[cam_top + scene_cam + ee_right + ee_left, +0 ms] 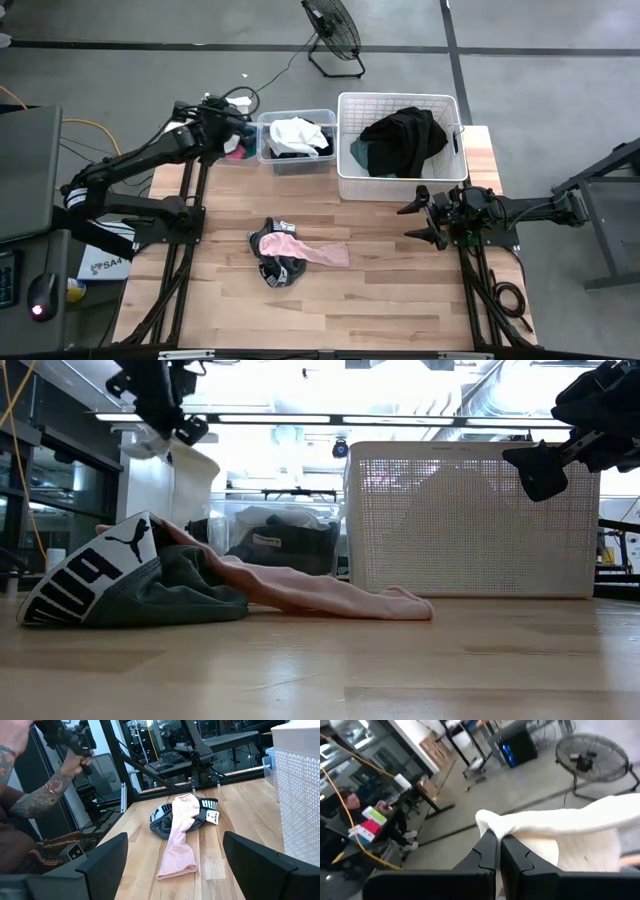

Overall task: Pick & Place Cloths
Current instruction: Put the white sock into the left transparent bin

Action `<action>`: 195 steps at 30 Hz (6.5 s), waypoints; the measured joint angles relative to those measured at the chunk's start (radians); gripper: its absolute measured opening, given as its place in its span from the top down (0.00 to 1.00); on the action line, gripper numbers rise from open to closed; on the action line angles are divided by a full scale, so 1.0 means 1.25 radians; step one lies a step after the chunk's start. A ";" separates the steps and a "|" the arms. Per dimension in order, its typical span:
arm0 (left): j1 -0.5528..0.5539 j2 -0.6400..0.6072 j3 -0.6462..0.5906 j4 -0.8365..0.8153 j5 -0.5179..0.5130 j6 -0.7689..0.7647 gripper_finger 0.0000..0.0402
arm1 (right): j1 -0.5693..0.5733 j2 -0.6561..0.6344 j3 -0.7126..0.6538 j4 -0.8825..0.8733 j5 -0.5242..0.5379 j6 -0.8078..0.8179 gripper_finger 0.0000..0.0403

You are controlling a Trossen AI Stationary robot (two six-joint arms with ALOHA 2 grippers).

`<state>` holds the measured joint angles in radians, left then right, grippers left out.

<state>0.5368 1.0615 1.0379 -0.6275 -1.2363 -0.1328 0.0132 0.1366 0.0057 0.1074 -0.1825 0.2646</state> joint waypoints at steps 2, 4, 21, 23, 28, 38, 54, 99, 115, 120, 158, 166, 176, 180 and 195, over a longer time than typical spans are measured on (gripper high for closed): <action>0.001 0.015 0.000 -0.050 0.009 -0.061 1.00 | 0.000 0.000 0.000 0.000 0.000 0.000 0.21; 0.015 0.023 0.000 -0.091 0.046 -0.121 1.00 | 0.000 0.000 0.000 0.000 0.000 0.000 0.21; 0.186 0.086 -0.107 -0.130 0.410 -0.298 1.00 | 0.000 0.000 0.000 0.000 0.000 0.000 0.21; 0.205 0.098 -0.118 -0.104 0.444 -0.296 1.00 | 0.000 0.000 0.000 0.000 0.000 0.000 0.21; 0.237 0.140 -0.131 -0.068 0.502 -0.277 1.00 | 0.000 0.000 0.000 0.000 0.000 0.000 0.21; 0.264 0.237 -0.172 -0.001 0.583 -0.276 1.00 | 0.000 0.000 0.000 0.000 0.000 0.000 0.21; 0.293 0.389 -0.168 0.105 0.647 -0.239 1.00 | 0.000 0.000 0.000 0.000 0.000 0.000 0.21; 0.347 0.201 -0.172 0.361 0.745 -0.205 0.71 | 0.000 0.000 0.000 0.000 0.000 0.000 0.21; 0.400 0.292 -0.172 0.456 0.825 -0.338 0.33 | 0.000 0.000 0.000 0.000 0.000 0.000 0.21; 0.400 0.328 -0.171 0.494 0.837 -0.352 0.31 | 0.000 0.000 0.000 0.000 0.000 0.000 0.21; 0.396 0.166 -0.174 0.291 0.814 -0.180 0.99 | 0.000 0.000 0.000 0.000 0.000 0.000 0.21; 0.375 0.092 -0.153 0.351 0.763 -0.030 1.00 | 0.000 0.000 0.000 0.000 0.000 0.000 0.21; 0.317 0.063 -0.108 0.382 0.711 0.017 1.00 | 0.000 0.000 0.000 0.000 0.000 0.000 0.21; 0.301 0.064 -0.126 0.366 0.710 -0.019 1.00 | 0.000 0.000 0.000 0.000 0.000 0.000 0.21; 0.303 0.065 -0.320 0.408 0.714 -0.209 1.00 | 0.000 0.000 0.000 0.000 0.000 0.000 0.21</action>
<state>0.9161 1.1427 0.6378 -0.1169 -0.3444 -0.3942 0.0132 0.1368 0.0057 0.1072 -0.1829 0.2646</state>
